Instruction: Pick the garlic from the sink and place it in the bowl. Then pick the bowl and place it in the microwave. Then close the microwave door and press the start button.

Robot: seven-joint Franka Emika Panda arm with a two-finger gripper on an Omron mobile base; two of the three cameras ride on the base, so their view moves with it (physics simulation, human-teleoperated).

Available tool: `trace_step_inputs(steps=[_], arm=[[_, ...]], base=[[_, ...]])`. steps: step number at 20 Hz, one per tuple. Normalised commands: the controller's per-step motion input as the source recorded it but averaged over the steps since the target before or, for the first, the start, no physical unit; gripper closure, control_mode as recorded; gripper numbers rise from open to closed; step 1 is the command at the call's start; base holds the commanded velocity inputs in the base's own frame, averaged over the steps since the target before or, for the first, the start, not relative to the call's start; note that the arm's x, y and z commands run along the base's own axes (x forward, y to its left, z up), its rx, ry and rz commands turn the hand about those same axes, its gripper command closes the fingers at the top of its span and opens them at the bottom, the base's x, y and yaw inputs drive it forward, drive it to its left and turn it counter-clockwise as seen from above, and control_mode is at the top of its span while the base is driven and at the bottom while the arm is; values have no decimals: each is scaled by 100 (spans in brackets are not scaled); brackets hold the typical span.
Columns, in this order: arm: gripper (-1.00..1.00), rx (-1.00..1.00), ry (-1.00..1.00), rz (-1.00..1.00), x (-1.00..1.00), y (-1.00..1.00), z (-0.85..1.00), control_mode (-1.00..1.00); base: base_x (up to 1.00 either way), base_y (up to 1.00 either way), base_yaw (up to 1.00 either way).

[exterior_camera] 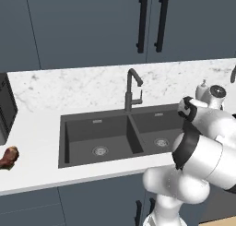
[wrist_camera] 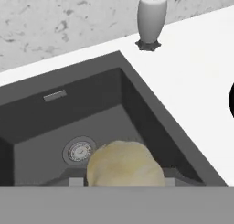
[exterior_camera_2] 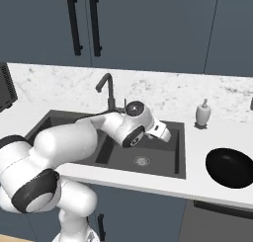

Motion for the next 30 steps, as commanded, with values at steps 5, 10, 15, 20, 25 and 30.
trace_step_inputs(steps=[5, 10, 15, 20, 25, 30], arm=[[100, -14, 11, -36, -41, -44, 79, -100], [100, 0, 11, -14, -21, -50, 65, -100], [100, 0, 7, -1, -7, -66, 0, -100], [100, 5, 0, 0, -18, -76, 0, -100], [100, 15, -3, -3, -7, -64, 0, -100], [100, 17, 0, -1, 0, -56, 0, -100]], base=[[0, 0, 0], [0, 0, 0], [0, 0, 0], [0, 0, 0], [0, 0, 0], [0, 0, 0]])
